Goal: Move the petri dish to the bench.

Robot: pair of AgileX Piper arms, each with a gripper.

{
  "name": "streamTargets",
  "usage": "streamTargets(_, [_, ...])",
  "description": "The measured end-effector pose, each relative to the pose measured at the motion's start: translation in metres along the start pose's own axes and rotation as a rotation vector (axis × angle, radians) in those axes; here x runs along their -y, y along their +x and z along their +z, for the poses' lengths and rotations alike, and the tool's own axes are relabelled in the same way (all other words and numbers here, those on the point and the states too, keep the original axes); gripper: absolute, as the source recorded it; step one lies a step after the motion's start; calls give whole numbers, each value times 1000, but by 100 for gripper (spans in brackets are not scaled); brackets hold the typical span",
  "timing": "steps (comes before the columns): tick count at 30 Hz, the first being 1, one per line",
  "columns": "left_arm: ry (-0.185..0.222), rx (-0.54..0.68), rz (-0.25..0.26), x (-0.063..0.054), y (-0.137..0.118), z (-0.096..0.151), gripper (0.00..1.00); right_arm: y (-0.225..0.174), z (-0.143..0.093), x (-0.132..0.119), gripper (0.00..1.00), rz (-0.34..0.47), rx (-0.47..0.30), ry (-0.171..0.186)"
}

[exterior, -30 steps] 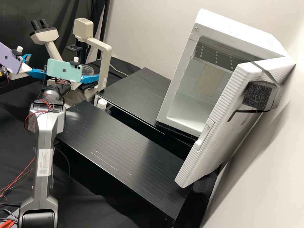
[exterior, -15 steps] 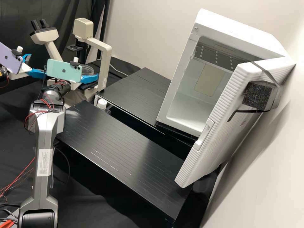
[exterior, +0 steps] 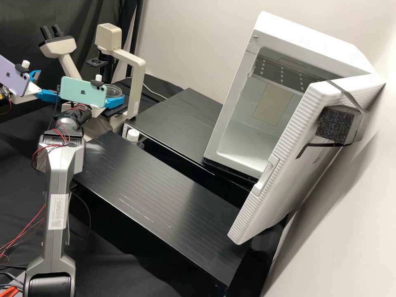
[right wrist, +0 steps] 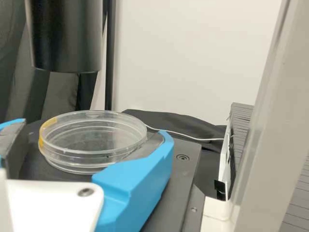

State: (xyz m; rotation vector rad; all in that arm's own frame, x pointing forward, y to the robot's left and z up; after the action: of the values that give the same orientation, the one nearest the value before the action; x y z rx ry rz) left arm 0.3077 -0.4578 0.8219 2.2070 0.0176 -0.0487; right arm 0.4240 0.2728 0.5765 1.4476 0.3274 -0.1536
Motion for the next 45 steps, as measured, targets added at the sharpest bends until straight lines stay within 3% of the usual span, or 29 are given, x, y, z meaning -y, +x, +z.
streamTargets(28, [0, 0, 0, 0, 0, 0, 100, 0, 2, 3, 0, 1, -19, 22])
streamTargets(36, [0, 0, 0, 0, 0, 0, 100, -16, 5, 0, 0, -11, -71, 13])
streamTargets(45, [0, 0, 0, 0, 0, 0, 100, -42, 12, -20, 0, 19, -124, 43])
